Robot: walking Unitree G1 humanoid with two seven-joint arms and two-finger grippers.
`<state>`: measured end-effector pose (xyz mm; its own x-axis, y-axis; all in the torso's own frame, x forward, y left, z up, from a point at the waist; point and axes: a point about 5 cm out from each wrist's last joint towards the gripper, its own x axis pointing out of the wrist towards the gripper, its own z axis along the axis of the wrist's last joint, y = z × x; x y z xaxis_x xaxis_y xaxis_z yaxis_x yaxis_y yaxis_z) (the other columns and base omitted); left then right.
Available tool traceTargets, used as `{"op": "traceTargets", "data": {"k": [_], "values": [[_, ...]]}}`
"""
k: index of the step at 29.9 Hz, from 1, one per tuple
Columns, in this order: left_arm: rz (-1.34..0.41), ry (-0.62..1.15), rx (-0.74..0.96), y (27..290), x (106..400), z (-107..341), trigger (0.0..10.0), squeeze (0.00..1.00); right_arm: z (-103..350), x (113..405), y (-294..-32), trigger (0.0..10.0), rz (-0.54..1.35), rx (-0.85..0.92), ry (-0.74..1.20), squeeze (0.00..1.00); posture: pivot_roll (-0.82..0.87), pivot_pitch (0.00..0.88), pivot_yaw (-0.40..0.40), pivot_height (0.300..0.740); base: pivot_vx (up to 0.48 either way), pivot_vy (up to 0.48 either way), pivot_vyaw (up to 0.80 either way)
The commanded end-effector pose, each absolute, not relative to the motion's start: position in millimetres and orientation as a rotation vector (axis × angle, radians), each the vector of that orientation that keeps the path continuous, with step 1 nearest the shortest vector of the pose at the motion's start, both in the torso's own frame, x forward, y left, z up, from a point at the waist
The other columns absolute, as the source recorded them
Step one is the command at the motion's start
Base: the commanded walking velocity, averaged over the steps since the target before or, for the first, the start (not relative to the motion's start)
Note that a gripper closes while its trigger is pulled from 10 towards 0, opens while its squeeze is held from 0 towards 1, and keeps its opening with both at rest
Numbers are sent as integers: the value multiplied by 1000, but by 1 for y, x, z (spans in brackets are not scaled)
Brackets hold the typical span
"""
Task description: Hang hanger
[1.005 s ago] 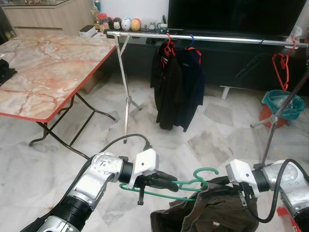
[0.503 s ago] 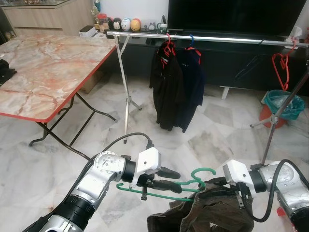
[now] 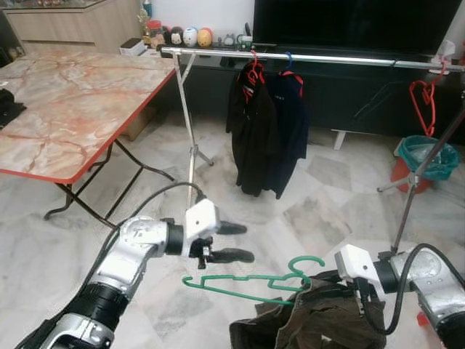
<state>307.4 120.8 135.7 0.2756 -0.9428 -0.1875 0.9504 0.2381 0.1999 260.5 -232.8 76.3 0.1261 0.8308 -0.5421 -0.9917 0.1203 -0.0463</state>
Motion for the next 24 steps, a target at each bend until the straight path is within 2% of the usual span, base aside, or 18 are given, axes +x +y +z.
{"op": "traceTargets", "data": {"k": [1, 2, 3, 4, 5, 6, 8, 10, 14, 20, 24], "values": [[-1215, 4, 294, 132, 316, 142, 10000, 1000, 80, 266, -233, 0, 1357, -478, 399, 0, 69, 0, -26, 740, 0, 0, 0], [-1142, -23, 293, 137, 321, 144, 10000, 1000, 79, 269, -232, 0, 1316, -477, 379, 0, 70, 0, -25, 740, 0, 0, 0], [-1073, -22, 272, 142, 326, 143, 10000, 776, 77, 272, -232, 0, 1270, -487, 370, 0, 70, 0, -25, 740, 0, 0, 0], [-985, -12, 252, 148, 332, 141, 10000, 0, 73, 274, -231, 0, 1221, -500, 365, 0, 72, 0, -21, 740, 0, 0, 0], [-985, -12, 252, 148, 332, 141, 10000, 0, 73, 274, -231, 0, 1221, -500, 365, 0, 72, 0, -21, 740, 0, 0, 0], [-882, 7, 254, 157, 336, 136, 10000, 0, 67, 273, -230, 0, 1188, -503, 362, 0, 75, 0, -21, 740, 0, 0, 0], [-850, 16, 250, 160, 338, 135, 10000, 0, 65, 273, -229, 0, 1175, -502, 360, 0, 75, 0, -21, 740, 0, 0, 0], [-714, 28, 215, 175, 342, 130, 10000, 0, 57, 270, -227, 0, 1148, -467, 367, 0, 75, 0, -20, 740, 0, 0, 0], [-585, 44, 170, 188, 343, 121, 10000, 0, 48, 269, -224, 0, 1078, -444, 357, 0, 75, 0, -16, 740, 0, 0, 0], [-328, 79, 137, 211, 346, 108, 10000, 0, 25, 256, -219, 0, 1053, -457, 430, 0, 77, 0, -6, 740, 0, 0, 0], [-256, 123, 115, 218, 343, 96, 10000, 0, 15, 252, -221, 0, 1000, -479, 464, 0, 74, 0, -4, 740, 0, 0, 0]]}}
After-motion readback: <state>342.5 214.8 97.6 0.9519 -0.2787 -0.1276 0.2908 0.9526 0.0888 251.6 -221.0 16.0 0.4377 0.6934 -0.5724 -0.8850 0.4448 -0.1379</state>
